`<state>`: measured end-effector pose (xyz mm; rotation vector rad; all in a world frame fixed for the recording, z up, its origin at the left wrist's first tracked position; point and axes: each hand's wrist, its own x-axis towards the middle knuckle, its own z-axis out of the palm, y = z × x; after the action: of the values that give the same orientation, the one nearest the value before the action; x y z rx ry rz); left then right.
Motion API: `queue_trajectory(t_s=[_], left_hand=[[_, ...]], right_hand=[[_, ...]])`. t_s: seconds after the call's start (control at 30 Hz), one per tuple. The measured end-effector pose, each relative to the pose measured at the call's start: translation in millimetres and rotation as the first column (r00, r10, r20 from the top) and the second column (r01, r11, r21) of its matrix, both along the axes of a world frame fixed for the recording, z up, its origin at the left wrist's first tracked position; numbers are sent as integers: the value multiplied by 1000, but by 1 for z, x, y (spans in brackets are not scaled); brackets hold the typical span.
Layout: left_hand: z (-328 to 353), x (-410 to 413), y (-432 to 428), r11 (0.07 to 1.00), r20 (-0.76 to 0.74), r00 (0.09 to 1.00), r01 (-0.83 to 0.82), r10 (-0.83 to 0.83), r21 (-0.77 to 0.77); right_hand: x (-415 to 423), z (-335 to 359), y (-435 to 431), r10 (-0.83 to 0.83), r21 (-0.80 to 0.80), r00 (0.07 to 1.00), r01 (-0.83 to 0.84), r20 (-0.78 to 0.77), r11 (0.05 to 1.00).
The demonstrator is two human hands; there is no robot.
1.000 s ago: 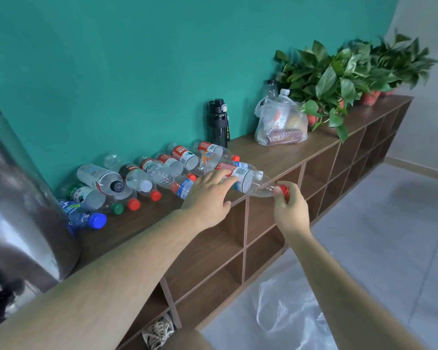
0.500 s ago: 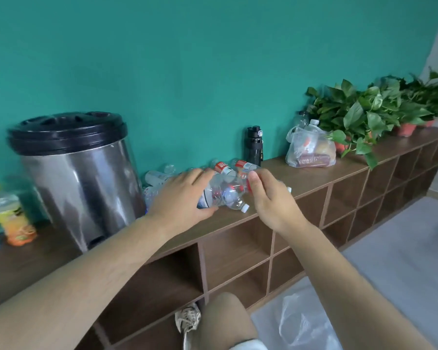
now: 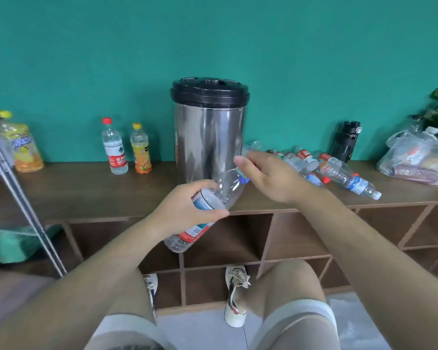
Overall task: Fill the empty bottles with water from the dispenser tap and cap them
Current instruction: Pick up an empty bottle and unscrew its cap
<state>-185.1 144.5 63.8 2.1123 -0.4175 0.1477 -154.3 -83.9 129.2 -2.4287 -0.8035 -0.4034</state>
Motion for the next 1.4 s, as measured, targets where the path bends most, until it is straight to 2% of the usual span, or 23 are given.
queue_trajectory(t_s=[0.1,0.17,0.3,0.4,0.53,0.6,0.67,0.73,0.8,0.93,1.03,1.17,1.3,1.4], left_hand=[[-15,3,15,1000,-119,993,6,-9,-22],[-26,4,19,999,-201,979,27,-33,-33],[-48,7,17,975,-322,936,80,-144,-206],[-69,12,14,948,-396,896,74,-199,-308],[-110,20,6,935,-439,874,45,-207,-351],[-134,24,0,947,-465,866,30,-184,-319],[-157,29,-6,961,-488,859,17,-155,-276],[-176,39,-10,971,-513,852,-24,-104,-237],[-188,51,-11,976,-539,841,-78,-46,-204],[-200,75,-12,968,-541,841,-126,-13,-219],[-206,86,-18,967,-543,840,-133,-7,-219],[-220,90,-24,962,-551,835,-159,10,-224],[-231,91,-25,954,-530,848,-185,34,-235],[-238,95,-25,948,-458,883,-230,107,-222]], right_hand=[[4,-5,5,37,-138,996,-48,-84,989],[10,-12,2,50,-165,988,-74,-146,983],[28,-29,-3,150,-48,954,-168,-258,985],[38,-39,-3,196,84,949,-180,-247,980],[53,-53,3,94,278,960,-18,-264,961],[60,-64,9,4,302,969,74,-249,950],[68,-75,16,-64,261,983,109,-174,959],[78,-83,24,-116,188,993,119,-28,975],[89,-88,31,-104,140,992,93,73,986],[104,-86,46,-6,49,995,1,103,999],[105,-81,55,59,-95,994,-50,90,994],[103,-77,62,67,-286,993,-38,94,958],[103,-73,63,54,-332,995,-23,85,943],[105,-77,62,53,-319,994,-19,100,947]])
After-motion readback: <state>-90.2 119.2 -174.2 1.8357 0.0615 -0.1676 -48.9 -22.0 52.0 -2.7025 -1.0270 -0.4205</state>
